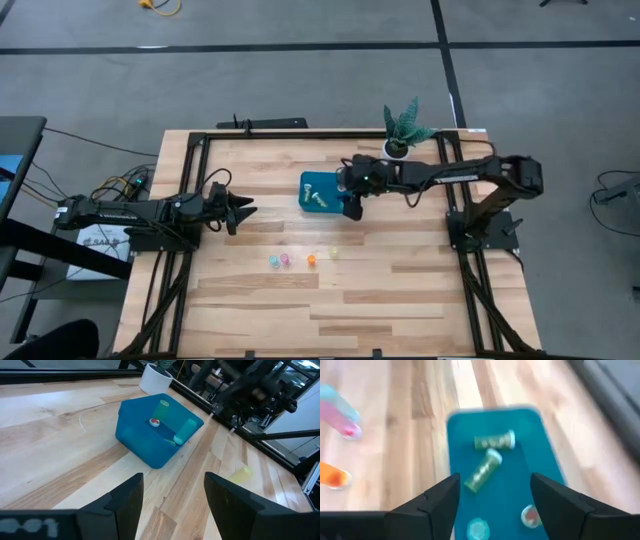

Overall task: Pick and place pill bottles into a basket
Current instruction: Put the green medicine bottle into the blue bin

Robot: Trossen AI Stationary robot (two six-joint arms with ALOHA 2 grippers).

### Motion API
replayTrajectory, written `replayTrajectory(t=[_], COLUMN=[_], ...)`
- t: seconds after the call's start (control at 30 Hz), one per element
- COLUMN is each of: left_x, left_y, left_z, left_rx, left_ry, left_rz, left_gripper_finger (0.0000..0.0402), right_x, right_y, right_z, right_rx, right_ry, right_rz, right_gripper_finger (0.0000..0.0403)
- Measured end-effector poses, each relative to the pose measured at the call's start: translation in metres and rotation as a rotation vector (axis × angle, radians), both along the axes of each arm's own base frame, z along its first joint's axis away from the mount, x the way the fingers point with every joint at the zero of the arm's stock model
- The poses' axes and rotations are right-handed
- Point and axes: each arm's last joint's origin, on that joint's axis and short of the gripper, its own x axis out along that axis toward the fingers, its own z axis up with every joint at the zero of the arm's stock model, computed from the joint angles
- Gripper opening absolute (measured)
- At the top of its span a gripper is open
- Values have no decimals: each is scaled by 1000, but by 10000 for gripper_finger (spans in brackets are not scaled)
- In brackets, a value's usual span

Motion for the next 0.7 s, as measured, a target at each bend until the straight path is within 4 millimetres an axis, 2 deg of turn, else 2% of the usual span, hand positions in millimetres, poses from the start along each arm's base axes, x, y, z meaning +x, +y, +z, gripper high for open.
replayTrajectory(t=[0.13, 0.27, 0.5, 0.7], left_x=[0, 0, 0, 0], left_y=[0, 0, 0, 0], left_z=[0, 0, 0, -1], left_rx=[0, 1, 4, 8], left_ry=[0, 0, 1, 9], left_rz=[0, 0, -2, -3], left_gripper_finger=[199, 199, 199, 199], right_x=[-2, -11, -16, -6], right_y=[13, 40, 91, 121], right_z=[36, 47, 45, 21], right_rx=[-5, 25, 83, 127], right_ry=[-46, -24, 21, 82], right_rz=[37, 108, 212, 252], right_gripper_finger=[219, 213, 214, 213])
